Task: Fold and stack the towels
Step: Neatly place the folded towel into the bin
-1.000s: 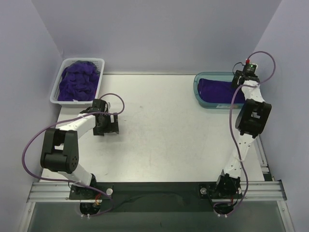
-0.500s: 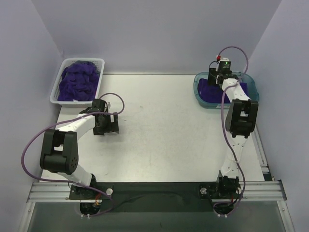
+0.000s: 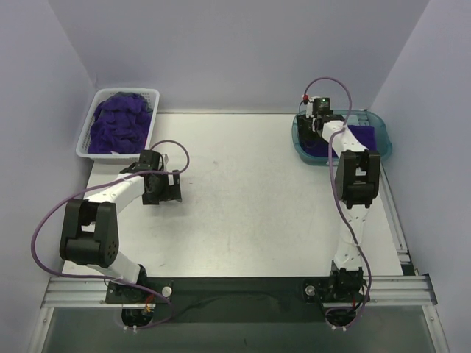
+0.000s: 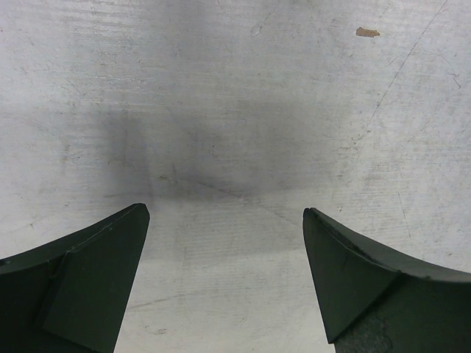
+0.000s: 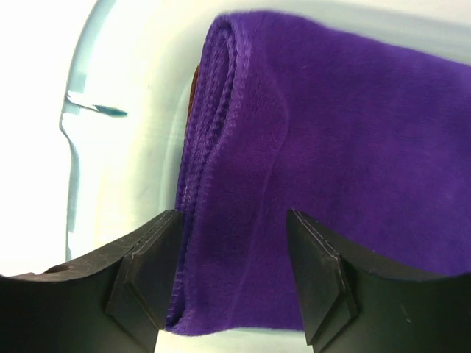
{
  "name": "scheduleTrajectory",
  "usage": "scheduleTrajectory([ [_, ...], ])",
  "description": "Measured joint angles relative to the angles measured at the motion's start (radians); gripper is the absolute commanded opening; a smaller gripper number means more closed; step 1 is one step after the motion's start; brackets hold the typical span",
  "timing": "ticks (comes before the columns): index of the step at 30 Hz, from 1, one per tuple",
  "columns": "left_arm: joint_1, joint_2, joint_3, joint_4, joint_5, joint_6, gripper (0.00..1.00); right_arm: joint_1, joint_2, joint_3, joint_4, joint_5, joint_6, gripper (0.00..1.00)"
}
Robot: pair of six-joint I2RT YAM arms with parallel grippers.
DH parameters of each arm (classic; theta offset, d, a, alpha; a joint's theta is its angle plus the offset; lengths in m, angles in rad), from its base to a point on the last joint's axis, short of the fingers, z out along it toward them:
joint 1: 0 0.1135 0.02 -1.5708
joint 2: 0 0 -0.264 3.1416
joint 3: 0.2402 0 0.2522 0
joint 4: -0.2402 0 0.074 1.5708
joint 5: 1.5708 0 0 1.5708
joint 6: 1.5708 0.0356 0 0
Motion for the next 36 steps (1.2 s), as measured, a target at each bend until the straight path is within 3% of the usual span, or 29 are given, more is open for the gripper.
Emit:
scheduleTrajectory([
  [9,0.0,-0.01,0.0,0.0,0.007,0.0,0.97,-0.014,0.024,0.0,-0.031,-0.185,0.036,0.35],
  [20,0.0,-0.016,0.0,0.0,0.014,0.0,0.97,-0.093,0.019,-0.025,-0.026,-0.391,0.118,0.56],
  [36,0.0,-0.016,0.0,0.0,0.019,0.0,0.97,-0.105,-0.021,-0.061,0.043,-0.329,0.151,0.61],
])
